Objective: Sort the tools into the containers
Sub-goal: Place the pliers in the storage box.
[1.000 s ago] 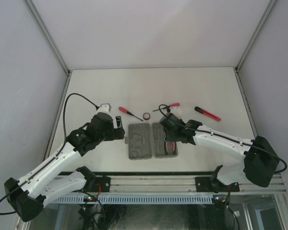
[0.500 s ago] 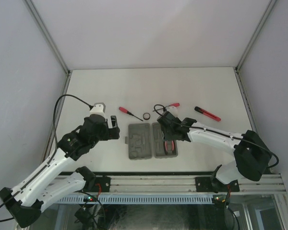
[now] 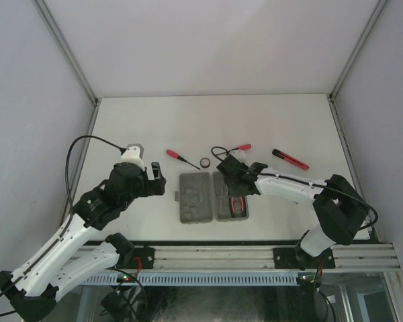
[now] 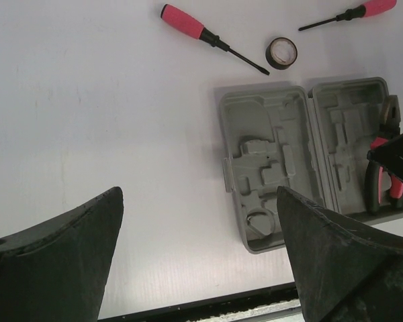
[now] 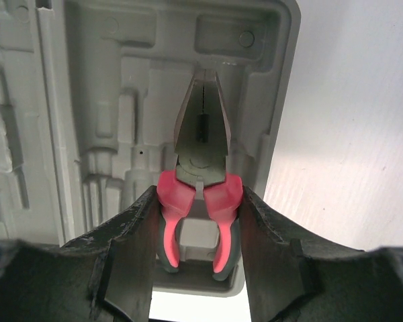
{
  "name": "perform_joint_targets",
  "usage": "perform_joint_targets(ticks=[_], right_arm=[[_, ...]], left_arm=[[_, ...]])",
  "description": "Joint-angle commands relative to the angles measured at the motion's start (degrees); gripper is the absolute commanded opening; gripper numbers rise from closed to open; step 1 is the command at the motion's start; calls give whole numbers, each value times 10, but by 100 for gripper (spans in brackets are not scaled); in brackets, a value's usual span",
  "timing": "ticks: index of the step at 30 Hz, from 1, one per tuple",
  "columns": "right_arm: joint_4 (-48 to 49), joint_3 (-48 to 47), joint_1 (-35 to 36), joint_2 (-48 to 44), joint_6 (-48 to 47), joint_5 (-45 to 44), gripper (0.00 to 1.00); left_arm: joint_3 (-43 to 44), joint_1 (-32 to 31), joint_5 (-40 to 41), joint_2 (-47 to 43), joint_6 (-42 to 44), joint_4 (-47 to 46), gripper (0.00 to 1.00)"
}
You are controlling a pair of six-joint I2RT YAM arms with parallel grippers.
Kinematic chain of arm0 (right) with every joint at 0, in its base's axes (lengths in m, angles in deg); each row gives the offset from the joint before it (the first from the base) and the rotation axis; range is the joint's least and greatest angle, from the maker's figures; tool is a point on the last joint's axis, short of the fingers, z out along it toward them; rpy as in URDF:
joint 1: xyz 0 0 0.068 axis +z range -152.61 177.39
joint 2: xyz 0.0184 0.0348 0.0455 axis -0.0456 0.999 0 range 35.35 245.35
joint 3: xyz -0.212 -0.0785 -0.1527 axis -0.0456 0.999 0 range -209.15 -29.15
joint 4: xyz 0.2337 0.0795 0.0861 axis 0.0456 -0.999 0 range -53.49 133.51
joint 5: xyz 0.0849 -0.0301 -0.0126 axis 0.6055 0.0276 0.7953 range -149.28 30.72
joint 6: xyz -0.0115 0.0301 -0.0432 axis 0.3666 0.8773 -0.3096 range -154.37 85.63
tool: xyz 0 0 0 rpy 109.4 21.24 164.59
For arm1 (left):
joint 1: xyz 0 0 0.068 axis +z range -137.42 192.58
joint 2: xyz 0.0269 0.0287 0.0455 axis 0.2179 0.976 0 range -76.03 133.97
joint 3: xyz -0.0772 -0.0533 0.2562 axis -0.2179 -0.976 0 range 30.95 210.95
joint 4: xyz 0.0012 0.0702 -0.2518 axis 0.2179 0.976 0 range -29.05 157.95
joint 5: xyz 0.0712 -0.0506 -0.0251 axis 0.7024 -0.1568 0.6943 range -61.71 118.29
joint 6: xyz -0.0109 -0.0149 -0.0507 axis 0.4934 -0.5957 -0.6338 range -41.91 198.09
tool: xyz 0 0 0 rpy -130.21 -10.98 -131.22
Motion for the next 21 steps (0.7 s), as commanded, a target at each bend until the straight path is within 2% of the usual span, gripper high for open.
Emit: perform_joint_targets(ticks=[1, 10, 21], right_arm=[[12, -31, -4, 22, 3, -10, 0], [11, -32, -5, 42, 17, -19, 3], [16, -32, -5, 5, 23, -13, 40]], left_arm=[[2, 3, -3, 5, 15, -19, 98], [2, 3, -9, 9, 17, -22, 98], [2, 3, -16, 13, 20, -22, 98]])
